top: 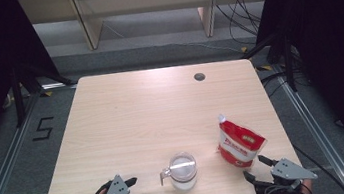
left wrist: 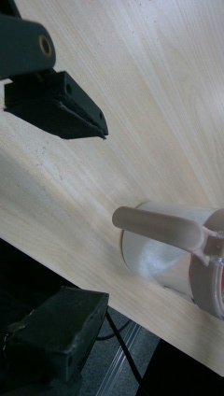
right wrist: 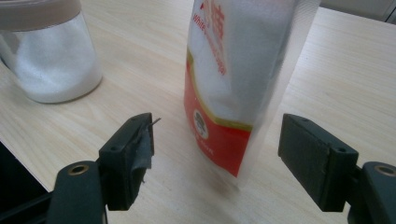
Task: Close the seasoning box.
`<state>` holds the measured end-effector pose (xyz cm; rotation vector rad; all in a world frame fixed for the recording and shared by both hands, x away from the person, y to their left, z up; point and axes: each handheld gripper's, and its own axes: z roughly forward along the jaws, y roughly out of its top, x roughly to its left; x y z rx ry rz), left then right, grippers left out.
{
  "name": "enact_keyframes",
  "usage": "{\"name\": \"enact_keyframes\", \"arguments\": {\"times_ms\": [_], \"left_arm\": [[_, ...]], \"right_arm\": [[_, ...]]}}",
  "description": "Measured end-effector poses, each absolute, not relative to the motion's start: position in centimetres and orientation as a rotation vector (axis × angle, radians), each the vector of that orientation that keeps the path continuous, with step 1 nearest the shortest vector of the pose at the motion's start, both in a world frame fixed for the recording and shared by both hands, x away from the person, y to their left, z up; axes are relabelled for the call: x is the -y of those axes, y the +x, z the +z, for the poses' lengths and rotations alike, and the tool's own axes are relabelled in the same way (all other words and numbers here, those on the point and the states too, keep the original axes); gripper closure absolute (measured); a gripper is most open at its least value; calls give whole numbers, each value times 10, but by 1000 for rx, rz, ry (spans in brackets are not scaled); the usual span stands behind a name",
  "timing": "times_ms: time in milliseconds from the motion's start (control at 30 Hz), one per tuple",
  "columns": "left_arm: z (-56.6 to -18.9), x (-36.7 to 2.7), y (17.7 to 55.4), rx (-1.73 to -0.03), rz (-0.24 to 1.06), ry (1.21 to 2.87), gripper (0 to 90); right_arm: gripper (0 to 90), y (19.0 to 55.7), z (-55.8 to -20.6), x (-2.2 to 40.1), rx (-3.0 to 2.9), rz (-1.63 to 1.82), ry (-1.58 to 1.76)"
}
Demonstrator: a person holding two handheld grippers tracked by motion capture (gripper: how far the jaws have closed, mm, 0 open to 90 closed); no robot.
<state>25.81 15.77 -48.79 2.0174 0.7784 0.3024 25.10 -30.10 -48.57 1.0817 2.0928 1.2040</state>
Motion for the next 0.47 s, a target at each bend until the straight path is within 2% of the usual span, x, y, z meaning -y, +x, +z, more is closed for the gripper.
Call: {"name": "enact_keyframes", "arguments": {"times_ms": [467], "left_arm": [[-488,-157,257,-794,289,2004,164]], "right_arm": [[238,252,-487,301,-2089,1196,1074]]}}
